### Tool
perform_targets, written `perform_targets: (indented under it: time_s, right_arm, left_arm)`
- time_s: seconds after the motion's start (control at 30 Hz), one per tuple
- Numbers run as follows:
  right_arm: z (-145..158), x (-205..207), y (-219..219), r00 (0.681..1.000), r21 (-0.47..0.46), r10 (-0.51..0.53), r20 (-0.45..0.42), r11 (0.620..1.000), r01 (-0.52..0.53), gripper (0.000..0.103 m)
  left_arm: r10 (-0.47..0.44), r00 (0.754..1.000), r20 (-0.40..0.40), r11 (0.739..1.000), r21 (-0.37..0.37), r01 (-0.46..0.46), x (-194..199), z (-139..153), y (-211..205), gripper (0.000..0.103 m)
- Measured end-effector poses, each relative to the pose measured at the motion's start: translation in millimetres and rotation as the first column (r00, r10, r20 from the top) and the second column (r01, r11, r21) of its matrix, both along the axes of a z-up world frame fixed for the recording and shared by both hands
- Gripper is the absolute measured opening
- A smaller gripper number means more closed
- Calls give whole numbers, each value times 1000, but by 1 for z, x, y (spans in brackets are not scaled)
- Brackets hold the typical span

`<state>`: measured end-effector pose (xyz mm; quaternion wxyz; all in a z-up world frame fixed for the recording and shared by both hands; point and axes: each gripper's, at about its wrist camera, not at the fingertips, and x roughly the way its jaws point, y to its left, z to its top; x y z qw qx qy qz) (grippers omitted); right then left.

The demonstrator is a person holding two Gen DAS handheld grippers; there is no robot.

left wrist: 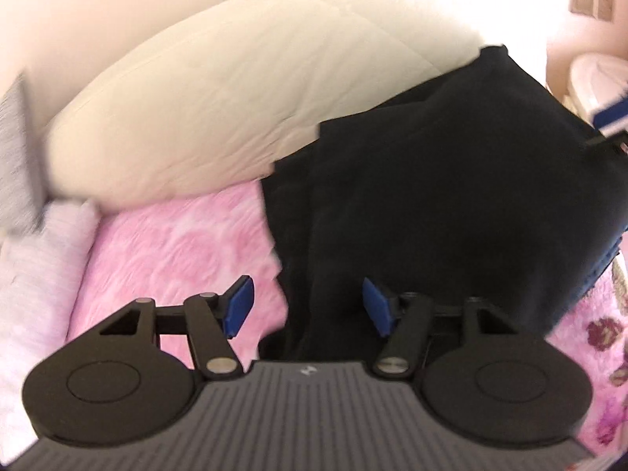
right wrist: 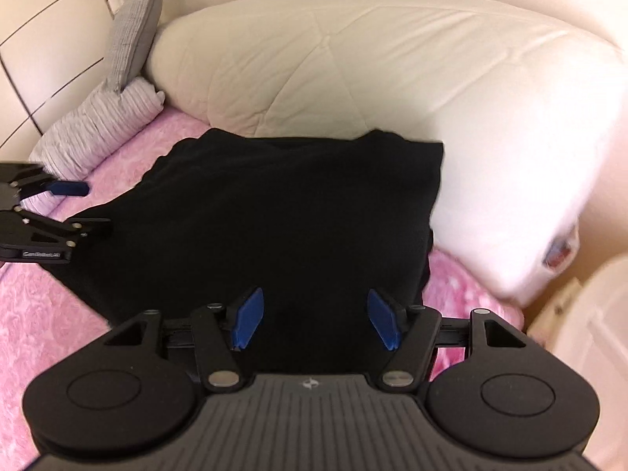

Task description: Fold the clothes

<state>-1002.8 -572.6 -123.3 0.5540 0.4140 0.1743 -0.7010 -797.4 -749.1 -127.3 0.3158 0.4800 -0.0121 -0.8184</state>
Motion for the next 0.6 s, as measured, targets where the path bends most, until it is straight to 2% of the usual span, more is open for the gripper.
perform_targets:
  time_s: [0.13,0.23,0.3,0.33,0.4,0.47,0.6]
  right_arm:
    - [18,36,40,996,-3,-85,-8,996,85,72]
    - [34,67,72,989,-17,-148,-27,989,148,82]
    - [47,89,92,982,-34,-182,-50,983,180,88]
    - [54,98,104,979,-38,-195,-59,980,193,88]
    - [67,117,119,973,-37,-220,-68,975,218,88]
    - [78,134,132,969,-34,-236,-77,972,234,88]
    - [95,161,147,965,-21,-239,-104,971,238,88]
  left_arm:
    - [116,992,-49,993,36,-114,45,19,28,61]
    - [182,980,-82,982,65,-176,81,34,59,68]
    - [209,972,-108,976,80,-201,103,47,82,78]
    - [219,968,-121,974,90,-209,113,53,92,80]
    - [230,963,-143,971,105,-216,127,63,108,93]
    - [243,955,-170,968,111,-226,138,71,121,102]
    - [287,935,-207,954,156,-258,152,85,139,102]
